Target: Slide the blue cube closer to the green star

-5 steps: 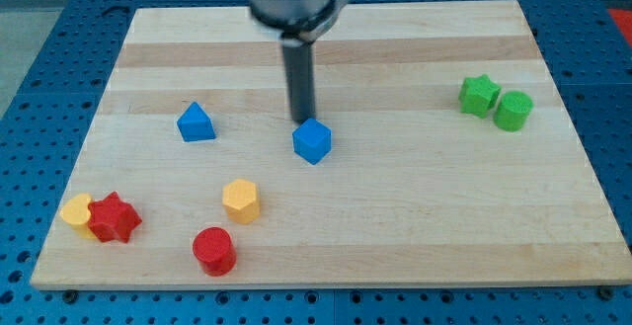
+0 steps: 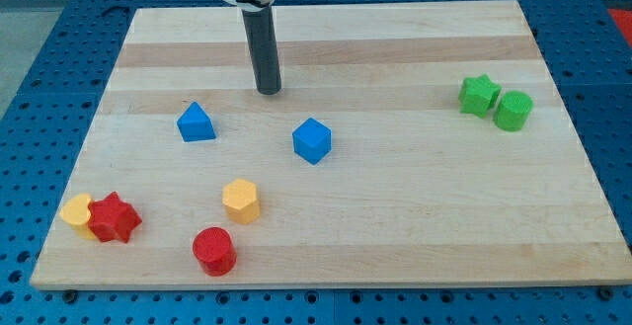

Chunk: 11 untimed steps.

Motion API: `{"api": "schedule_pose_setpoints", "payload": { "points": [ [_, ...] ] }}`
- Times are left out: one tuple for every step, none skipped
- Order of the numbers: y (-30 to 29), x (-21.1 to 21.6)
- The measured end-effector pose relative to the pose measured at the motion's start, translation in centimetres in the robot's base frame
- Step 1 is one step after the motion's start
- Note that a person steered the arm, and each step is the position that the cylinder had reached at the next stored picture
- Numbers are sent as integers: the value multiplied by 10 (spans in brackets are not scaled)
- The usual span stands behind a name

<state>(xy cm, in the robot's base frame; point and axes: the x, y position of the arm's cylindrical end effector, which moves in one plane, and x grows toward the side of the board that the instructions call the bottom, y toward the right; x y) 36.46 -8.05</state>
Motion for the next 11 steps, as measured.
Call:
{"api": "schedule_pose_setpoints", "payload": {
  "points": [
    [1,11],
    [22,72],
    [22,72],
    [39,127],
    [40,133],
    [42,135],
    [99,113],
    [118,74],
    [128,61],
    [146,35],
    [157,34]
  ]
}}
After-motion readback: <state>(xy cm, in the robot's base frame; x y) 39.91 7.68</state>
